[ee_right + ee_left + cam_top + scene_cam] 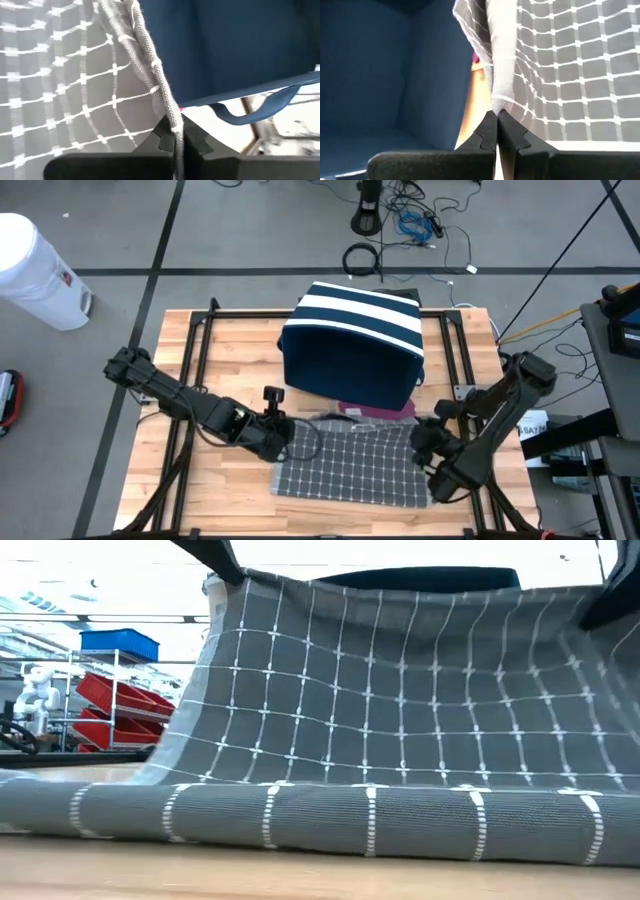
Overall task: Fold towel
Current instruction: Fold the gray towel
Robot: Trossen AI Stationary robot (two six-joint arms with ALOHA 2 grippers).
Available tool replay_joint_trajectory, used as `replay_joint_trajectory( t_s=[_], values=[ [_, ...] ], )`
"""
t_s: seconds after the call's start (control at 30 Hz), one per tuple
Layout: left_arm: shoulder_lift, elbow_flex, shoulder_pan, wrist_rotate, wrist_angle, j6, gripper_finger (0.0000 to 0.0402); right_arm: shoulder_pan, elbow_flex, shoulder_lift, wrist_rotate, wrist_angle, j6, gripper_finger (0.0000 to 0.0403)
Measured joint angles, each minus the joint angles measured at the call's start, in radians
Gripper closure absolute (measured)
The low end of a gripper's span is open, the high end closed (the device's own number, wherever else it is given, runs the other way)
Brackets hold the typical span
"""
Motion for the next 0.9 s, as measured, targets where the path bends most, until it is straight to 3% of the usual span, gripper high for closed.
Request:
replay_joint_trajectory(
  t_s=[0.17, 0.4, 0.6, 0.73, 0.9],
  values=[
    [0.000, 0.000, -0.058, 0.012, 0.001, -0.012, 0.0401, 0.065, 0.059, -0.055, -0.070, 0.060, -0.077, 0.0403],
    [0.000, 0.000, -0.124, 0.115, 0.010, -0.055, 0.0401, 0.119, 0.093, -0.052, -0.176, 0.278, -0.176, 0.0403],
    [0.003, -0.011, -0.150, 0.136, 0.057, -0.107, 0.0401, 0.142, 0.093, 0.013, -0.232, 0.382, -0.193, 0.0403],
    [0.021, -0.081, -0.143, 0.215, 0.118, -0.125, 0.0401, 0.147, 0.092, 0.080, -0.267, 0.396, -0.178, 0.0403],
    [0.068, -0.159, -0.139, 0.238, 0.182, -0.155, 0.0401, 0.149, 0.092, 0.155, -0.310, 0.462, -0.197, 0.0403]
  ],
)
